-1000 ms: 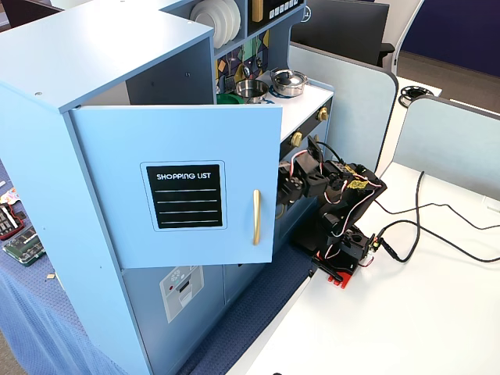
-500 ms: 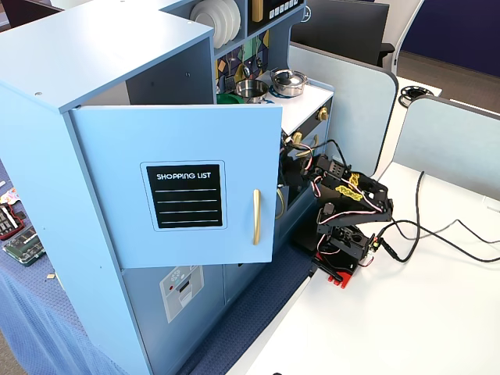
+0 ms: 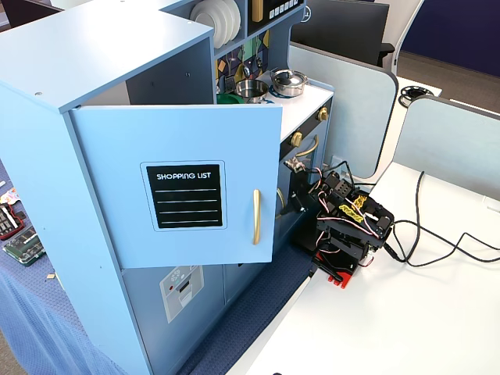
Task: Open the left cabinet door
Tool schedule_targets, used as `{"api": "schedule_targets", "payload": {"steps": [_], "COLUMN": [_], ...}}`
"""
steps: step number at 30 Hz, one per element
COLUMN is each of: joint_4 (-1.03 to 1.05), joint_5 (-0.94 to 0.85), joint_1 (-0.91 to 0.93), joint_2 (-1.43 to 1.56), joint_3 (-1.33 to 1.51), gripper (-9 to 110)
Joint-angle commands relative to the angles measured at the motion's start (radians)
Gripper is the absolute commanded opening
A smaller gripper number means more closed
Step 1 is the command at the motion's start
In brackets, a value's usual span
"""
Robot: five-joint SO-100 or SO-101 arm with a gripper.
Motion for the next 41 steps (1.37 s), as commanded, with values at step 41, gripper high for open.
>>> {"api": "schedule_targets", "payload": {"steps": [41], "joint_4": [0.282], "joint_5": [-0.104], "joint_1": [0.012], "joint_2": [0.02], "joint_3": [0.13], "gripper": [5]}}
